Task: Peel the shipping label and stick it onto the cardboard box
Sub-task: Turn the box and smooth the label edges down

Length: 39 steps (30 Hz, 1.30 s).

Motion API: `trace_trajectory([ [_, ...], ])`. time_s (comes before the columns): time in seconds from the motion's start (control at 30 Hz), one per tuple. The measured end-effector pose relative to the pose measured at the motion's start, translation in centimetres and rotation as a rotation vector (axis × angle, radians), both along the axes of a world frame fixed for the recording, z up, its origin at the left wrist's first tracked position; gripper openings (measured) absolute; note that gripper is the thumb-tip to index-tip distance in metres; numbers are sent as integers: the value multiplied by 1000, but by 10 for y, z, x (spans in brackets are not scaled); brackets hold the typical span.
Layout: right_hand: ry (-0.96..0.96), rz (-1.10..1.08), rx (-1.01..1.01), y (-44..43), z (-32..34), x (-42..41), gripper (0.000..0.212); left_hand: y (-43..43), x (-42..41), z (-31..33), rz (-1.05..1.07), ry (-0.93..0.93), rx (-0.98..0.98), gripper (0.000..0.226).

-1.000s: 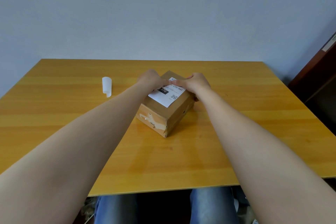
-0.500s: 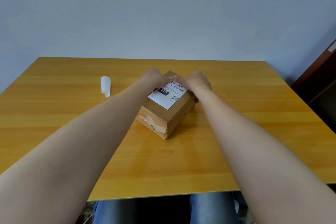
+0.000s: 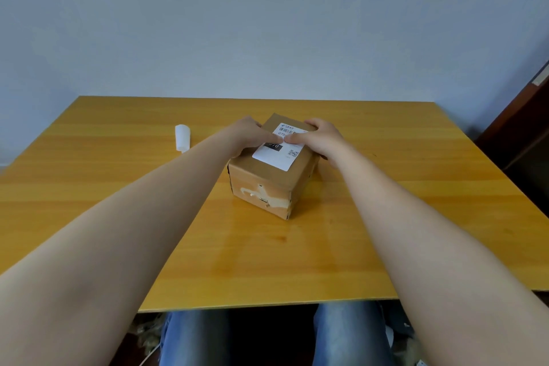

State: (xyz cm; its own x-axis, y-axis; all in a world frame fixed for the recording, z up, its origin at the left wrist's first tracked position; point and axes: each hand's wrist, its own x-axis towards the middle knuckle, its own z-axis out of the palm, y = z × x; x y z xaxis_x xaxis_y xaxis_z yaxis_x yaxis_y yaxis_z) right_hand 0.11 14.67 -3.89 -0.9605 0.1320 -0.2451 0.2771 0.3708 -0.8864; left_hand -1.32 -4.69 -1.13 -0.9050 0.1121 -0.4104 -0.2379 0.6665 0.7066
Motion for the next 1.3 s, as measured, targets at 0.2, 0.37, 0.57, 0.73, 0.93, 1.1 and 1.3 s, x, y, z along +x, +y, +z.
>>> trace_trajectory([
  [0.2,-45,36,-26,2,5,7,105,-1,8,1,-24,-20,23,71],
  [0.37,-34,-8,5,0,1,3,105,-1,6,-5,21,45,23,58],
  [0.57,-39,-20,175,-5,1,-9,114,1,1,-10,44,111,-25,62],
  [0.73,-70,-40,298,-10,3,-17,81,2,-8,-14,49,152,-66,54],
  [0.93,-92,-83,335,-11,6,-19,67,6,-19,-20,56,201,-138,41],
  [1.1,-94,-93,344,-14,11,-14,65,6,-30,-20,76,209,-170,47],
  [1.3,-103,-84,333,-15,15,-11,70,8,-32,-21,81,186,-151,45],
])
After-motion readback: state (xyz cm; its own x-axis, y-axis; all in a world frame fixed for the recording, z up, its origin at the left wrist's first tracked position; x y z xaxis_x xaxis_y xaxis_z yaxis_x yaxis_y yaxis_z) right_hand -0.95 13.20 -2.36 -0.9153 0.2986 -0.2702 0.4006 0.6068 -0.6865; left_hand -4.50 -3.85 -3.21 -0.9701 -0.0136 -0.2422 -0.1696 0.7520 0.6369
